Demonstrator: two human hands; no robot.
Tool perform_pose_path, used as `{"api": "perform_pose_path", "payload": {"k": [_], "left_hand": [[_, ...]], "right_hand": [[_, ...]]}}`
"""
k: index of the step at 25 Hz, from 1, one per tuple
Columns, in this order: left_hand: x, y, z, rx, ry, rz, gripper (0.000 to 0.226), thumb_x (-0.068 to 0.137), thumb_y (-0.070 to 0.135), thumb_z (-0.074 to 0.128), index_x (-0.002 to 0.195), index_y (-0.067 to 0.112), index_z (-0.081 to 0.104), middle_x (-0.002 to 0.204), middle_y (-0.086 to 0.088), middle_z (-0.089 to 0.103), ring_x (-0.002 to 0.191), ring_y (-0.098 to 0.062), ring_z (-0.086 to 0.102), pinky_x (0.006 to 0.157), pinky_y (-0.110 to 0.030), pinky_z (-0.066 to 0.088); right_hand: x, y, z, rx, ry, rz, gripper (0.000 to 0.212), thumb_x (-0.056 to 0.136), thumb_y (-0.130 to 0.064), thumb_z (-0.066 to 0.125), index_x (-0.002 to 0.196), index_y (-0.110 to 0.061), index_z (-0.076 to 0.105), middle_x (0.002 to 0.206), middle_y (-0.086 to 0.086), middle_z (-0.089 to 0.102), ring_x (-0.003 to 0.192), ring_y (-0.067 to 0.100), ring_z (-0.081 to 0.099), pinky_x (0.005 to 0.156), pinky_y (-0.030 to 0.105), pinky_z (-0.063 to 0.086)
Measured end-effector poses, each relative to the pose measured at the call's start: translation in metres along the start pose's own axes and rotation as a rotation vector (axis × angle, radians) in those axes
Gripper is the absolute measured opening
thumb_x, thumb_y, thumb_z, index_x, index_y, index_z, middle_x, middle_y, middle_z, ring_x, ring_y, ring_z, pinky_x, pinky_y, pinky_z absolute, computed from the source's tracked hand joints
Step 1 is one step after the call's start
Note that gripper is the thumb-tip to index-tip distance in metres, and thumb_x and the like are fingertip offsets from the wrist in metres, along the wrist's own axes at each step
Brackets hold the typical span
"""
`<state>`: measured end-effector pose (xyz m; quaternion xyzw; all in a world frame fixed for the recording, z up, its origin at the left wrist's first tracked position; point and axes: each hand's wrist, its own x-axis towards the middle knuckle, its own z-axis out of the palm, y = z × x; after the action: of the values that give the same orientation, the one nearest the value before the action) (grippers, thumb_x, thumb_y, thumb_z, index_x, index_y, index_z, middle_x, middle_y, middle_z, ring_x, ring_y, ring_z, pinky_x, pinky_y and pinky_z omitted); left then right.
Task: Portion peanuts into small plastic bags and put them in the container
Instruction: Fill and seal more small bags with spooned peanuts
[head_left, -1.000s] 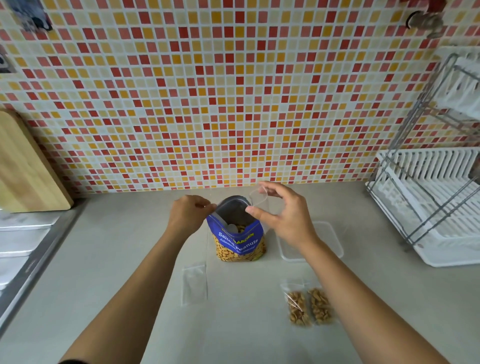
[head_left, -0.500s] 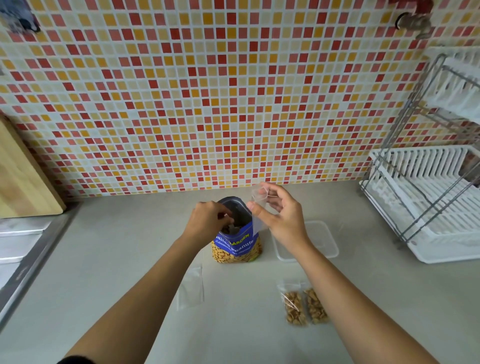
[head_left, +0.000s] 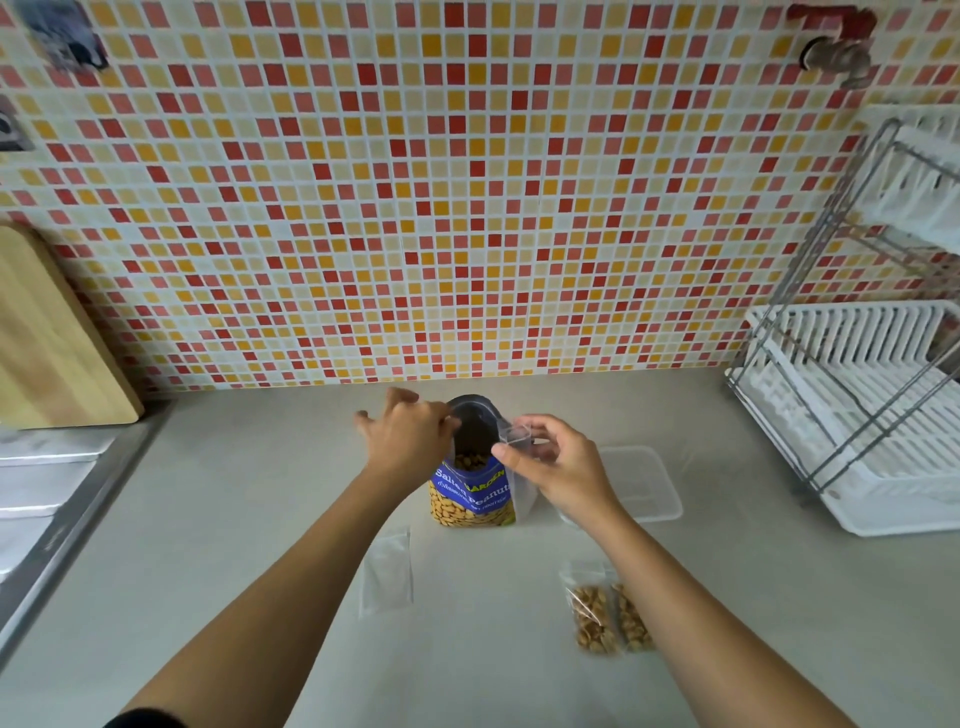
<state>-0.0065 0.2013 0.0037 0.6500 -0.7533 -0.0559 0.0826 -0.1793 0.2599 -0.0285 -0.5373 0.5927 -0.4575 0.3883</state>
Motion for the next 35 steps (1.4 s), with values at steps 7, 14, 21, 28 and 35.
{"api": "perform_pose_path", "payload": {"k": [7, 14, 21, 28, 35], "left_hand": [[0.015, 0.001, 0.01, -0.491, -0.091, -0.334, 0.031, 0.097, 0.031, 0.044, 0.092, 0.012, 0.068, 0.082, -0.005, 0.062, 0.08, -0.02, 0.057, 0.087, -0.043, 0.05], [0.013, -0.004, 0.0, -0.981, -0.008, -0.466, 0.023, 0.098, 0.022, 0.045, 0.092, 0.008, 0.062, 0.092, -0.009, 0.06, 0.086, -0.02, 0.056, 0.071, -0.029, 0.042], [0.022, -0.019, -0.006, -1.142, -0.027, -0.64, 0.022, 0.096, 0.023, 0.049, 0.106, 0.005, 0.058, 0.091, -0.003, 0.058, 0.096, -0.018, 0.053, 0.078, -0.033, 0.035], [0.024, -0.044, -0.025, -1.197, 0.013, -0.702, 0.021, 0.096, 0.017, 0.046, 0.089, 0.007, 0.063, 0.098, -0.008, 0.065, 0.085, -0.012, 0.059, 0.057, -0.025, 0.031], [0.02, -0.037, -0.07, -1.28, 0.107, -0.602, 0.03, 0.097, 0.017, 0.047, 0.123, 0.006, 0.056, 0.12, -0.009, 0.064, 0.085, -0.01, 0.059, 0.068, -0.022, 0.036]], "right_hand": [[0.0, -0.004, -0.003, 0.019, -0.029, 0.027, 0.036, 0.068, -0.046, 0.076, 0.097, -0.033, 0.059, 0.099, -0.011, 0.068, 0.095, 0.01, 0.065, 0.08, 0.034, 0.058], [0.001, -0.003, -0.006, 0.028, -0.029, 0.007, 0.034, 0.071, -0.039, 0.077, 0.099, -0.032, 0.059, 0.101, -0.011, 0.067, 0.096, 0.011, 0.064, 0.079, 0.029, 0.057], [0.008, -0.009, -0.016, -0.049, 0.109, -0.089, 0.055, 0.069, -0.034, 0.08, 0.118, -0.021, 0.059, 0.111, -0.008, 0.061, 0.098, 0.001, 0.055, 0.071, 0.003, 0.044], [0.02, -0.018, -0.011, -0.439, 0.053, -0.247, 0.062, 0.064, -0.042, 0.081, 0.118, -0.022, 0.057, 0.106, -0.013, 0.057, 0.088, 0.007, 0.056, 0.078, 0.02, 0.047], [0.023, -0.03, 0.006, -0.561, 0.068, -0.273, 0.064, 0.065, -0.05, 0.076, 0.119, -0.022, 0.055, 0.11, -0.007, 0.062, 0.092, 0.011, 0.058, 0.081, 0.03, 0.05]]}}
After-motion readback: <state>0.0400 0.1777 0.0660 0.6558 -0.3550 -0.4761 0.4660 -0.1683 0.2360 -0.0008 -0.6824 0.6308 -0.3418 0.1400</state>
